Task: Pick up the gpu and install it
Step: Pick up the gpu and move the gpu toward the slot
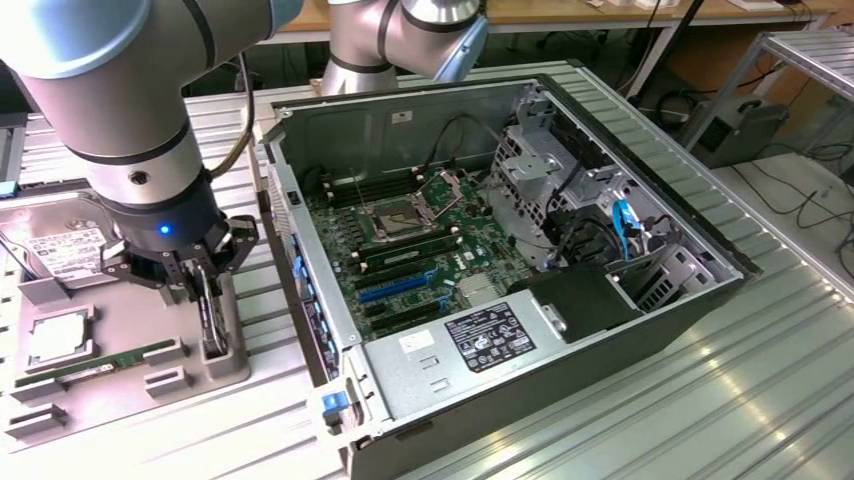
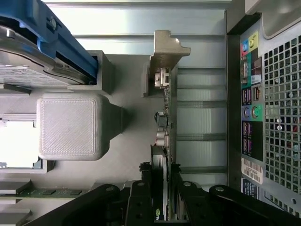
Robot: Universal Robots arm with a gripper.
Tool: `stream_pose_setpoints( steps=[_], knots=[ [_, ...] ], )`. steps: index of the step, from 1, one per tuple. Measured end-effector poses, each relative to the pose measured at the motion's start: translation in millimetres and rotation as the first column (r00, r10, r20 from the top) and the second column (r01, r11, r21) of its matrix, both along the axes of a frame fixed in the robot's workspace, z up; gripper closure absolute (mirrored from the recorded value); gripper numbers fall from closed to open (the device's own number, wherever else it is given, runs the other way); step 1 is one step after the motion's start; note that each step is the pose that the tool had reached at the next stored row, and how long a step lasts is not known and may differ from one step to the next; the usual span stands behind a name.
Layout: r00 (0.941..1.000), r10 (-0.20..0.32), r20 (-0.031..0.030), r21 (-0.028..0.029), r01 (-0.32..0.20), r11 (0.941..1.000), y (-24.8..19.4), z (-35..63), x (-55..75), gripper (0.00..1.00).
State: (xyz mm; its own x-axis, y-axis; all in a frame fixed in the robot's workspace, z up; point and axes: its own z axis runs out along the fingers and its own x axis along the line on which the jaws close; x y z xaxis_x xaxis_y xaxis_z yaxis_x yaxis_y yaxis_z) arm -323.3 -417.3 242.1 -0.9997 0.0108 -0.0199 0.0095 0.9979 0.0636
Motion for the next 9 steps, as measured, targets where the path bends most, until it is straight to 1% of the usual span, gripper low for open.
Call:
stream_pose_setpoints(
  steps=[3, 9],
  knots=[
    [1.0000, 0.000, 0.0001, 0.0000, 0.000, 1.0000, 0.0, 9.4, 0.1, 0.74],
    [1.0000, 0.000, 0.0000, -0.0001, 0.000, 1.0000, -0.1, 37.3, 0.2, 0.74]
  ],
)
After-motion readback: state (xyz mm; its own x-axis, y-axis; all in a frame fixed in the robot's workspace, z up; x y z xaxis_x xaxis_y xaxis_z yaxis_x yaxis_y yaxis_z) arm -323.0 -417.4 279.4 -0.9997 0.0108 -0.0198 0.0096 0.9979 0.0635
